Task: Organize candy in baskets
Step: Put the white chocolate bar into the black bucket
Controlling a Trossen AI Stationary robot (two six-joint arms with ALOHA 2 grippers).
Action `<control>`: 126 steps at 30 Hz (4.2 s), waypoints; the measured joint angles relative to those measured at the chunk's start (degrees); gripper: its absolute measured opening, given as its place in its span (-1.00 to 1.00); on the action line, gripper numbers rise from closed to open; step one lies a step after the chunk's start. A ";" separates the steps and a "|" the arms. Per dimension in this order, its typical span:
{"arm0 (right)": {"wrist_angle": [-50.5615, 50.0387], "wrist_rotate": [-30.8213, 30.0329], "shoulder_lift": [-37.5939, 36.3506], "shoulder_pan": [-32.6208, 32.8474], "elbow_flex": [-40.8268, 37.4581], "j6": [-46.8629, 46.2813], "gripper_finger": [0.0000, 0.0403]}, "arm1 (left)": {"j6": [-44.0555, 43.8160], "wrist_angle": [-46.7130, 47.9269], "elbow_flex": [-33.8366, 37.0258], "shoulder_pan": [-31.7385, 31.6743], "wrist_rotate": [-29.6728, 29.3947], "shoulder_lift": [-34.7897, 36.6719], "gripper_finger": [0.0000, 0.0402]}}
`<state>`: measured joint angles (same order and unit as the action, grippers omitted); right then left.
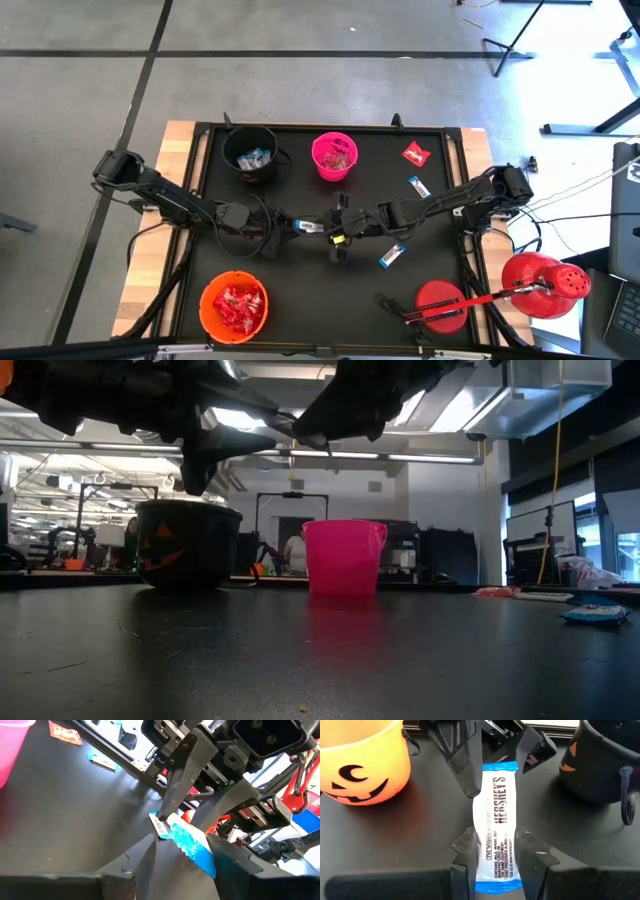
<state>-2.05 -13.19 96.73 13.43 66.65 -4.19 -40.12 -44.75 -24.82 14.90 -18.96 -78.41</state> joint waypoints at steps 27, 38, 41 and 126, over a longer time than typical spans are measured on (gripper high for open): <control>-3.28 0.68 -1.14 0.09 0.00 1.18 0.08 | 6.43 0.94 -0.04 -0.07 -0.96 0.07 -0.97; -12.99 -0.16 -7.02 0.14 0.11 -2.58 0.14 | 14.44 16.04 -0.04 -7.35 -4.94 14.11 -0.97; -15.22 -0.19 -7.10 0.16 0.09 -3.50 0.11 | 15.36 26.85 -0.04 -10.31 -9.61 21.44 -0.97; -23.43 -9.55 -35.41 -40.80 -48.53 -39.10 0.05 | 25.27 23.28 -1.40 -0.46 -4.32 31.10 -0.30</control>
<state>-25.48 -22.74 61.32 -27.37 18.12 -43.28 -14.85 -21.47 -26.22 14.44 -23.28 -47.31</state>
